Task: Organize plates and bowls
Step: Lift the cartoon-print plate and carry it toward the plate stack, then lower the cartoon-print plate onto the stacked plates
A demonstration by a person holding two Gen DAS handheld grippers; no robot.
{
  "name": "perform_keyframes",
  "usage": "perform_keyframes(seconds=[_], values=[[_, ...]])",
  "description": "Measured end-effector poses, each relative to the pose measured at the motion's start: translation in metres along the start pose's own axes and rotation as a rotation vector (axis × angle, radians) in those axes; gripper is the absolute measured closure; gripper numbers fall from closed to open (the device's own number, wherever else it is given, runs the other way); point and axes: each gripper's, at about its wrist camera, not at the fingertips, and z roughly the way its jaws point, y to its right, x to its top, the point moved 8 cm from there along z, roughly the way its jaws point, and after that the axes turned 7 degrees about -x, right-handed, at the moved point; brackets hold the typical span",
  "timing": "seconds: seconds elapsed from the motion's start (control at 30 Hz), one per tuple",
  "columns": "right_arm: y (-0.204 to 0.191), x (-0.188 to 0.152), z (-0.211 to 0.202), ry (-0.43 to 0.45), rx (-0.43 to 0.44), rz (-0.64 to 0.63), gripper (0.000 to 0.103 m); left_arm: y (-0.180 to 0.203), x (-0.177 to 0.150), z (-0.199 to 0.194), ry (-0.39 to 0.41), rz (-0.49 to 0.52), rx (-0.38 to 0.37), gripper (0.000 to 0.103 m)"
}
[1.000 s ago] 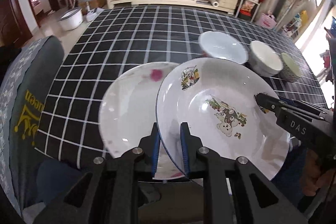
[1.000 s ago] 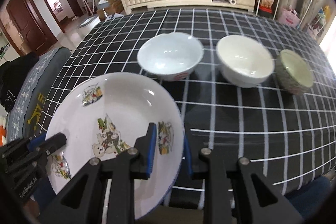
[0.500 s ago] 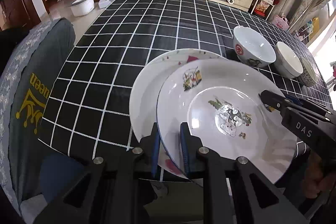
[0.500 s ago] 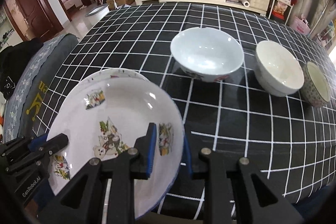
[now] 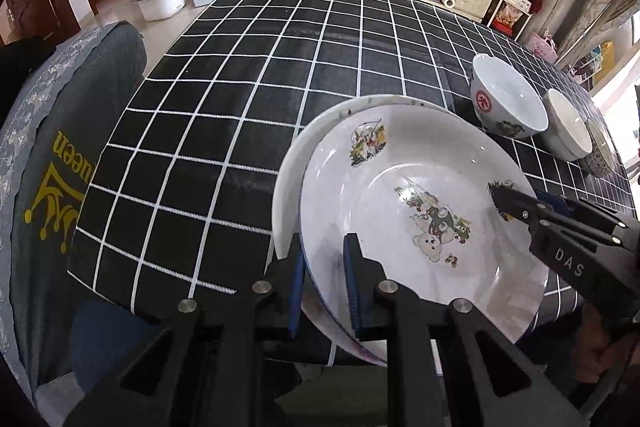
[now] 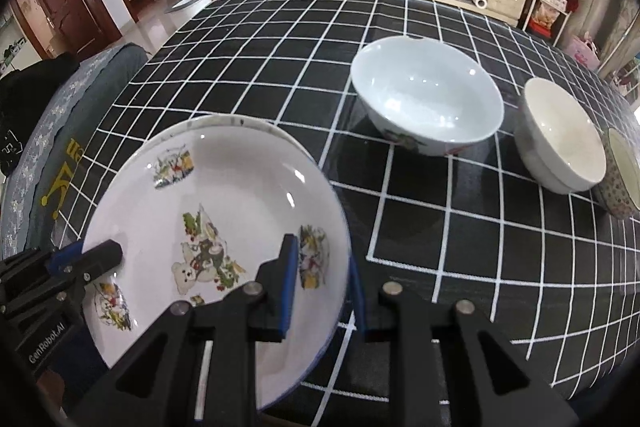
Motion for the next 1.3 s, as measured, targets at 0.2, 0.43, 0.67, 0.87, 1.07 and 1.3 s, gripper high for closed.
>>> perform_keyframes(seconds=[0.2,0.43,0.67,0.87,1.07,1.3], values=[[-0.002,0.002,0.005,-0.006,-0.004,-0.01,0.075,-0.003,0.005,0.001,-0.006,-0.038,-0.014,0.086],[-0.002,-0.001,0.005,-0.015,0.005,-0.008,0.074,-0.002,-0.002,-0.005,-0.008,-0.058,-0.024,0.086],[-0.002,-0.009,0.002,-0.021,0.019,-0.006,0.074,0.002,-0.008,-0.01,-0.016,-0.071,-0.035,0.08],[-0.002,-0.017,0.001,-0.033,0.025,-0.014,0.064,0.009,-0.013,-0.013,-0.022,-0.043,-0.027,0.073],[-0.001,-0.023,-0.004,-0.028,0.031,-0.02,0.055,0.015,-0.018,-0.016,-0.021,-0.024,-0.031,0.068],[0.001,-0.027,-0.012,-0.014,0.04,-0.014,0.047,0.022,-0.026,-0.027,-0.014,0.008,-0.022,0.06]])
